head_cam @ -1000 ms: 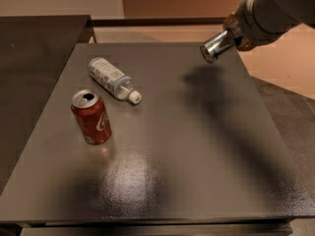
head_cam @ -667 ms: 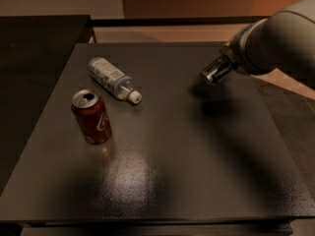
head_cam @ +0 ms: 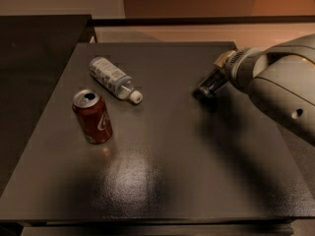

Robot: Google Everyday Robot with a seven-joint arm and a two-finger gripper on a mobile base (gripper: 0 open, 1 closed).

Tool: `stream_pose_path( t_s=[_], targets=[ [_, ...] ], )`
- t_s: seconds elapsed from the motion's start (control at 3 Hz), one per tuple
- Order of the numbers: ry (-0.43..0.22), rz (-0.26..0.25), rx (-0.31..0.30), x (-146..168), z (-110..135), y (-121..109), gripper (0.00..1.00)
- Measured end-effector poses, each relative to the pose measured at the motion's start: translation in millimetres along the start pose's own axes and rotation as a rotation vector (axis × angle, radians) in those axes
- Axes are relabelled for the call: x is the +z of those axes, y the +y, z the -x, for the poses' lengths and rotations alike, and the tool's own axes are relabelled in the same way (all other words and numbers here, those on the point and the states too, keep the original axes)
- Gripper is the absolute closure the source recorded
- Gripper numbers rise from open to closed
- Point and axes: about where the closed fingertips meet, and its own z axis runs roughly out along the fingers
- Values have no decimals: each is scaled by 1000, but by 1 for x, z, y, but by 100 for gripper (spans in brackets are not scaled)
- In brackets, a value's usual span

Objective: Place redbull can upright

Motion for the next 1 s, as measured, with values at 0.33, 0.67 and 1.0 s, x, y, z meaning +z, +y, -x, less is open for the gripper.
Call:
stream_pose_path(
  t_s=[0.33, 0.67, 1.0],
  targets=[
    [0, 0, 0, 0, 0, 0, 100],
    [26, -42, -53, -4, -2, -9, 100],
    [76, -130, -158, -10, -8, -27, 100]
  ],
)
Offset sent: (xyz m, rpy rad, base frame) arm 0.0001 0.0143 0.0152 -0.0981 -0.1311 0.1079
